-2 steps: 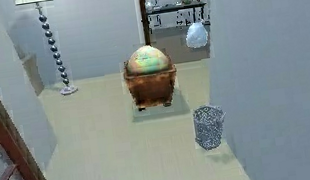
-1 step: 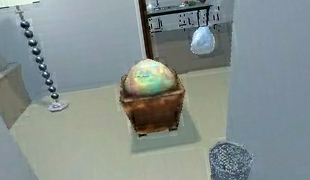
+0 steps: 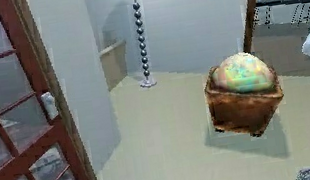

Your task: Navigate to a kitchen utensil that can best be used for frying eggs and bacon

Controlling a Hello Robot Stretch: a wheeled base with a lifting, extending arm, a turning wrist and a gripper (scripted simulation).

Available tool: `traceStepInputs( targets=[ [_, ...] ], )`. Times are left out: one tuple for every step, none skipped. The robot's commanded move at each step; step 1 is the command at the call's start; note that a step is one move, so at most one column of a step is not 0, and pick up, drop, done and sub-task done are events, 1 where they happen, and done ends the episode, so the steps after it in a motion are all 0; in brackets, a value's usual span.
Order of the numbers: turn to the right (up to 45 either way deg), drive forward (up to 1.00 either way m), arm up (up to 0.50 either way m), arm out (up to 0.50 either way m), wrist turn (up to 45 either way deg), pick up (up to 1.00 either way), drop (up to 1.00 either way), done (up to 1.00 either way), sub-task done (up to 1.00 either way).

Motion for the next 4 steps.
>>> traceStepInputs(
  targets=[
    [0.0, 1.00, 0.00, 0.00, 0.0, 0.00, 0.00, 0.00, 0.00],
    [-3.0, 0.00, 0.00, 0.00, 0.0, 0.00, 0.00, 0.00, 0.00],
    [0.0, 0.65, 0.00, 0.00, 0.0, 0.00, 0.00, 0.00, 0.00],
    [24.0, 0.00, 0.00, 0.00, 0.0, 0.00, 0.00, 0.00, 0.00]
  ],
)
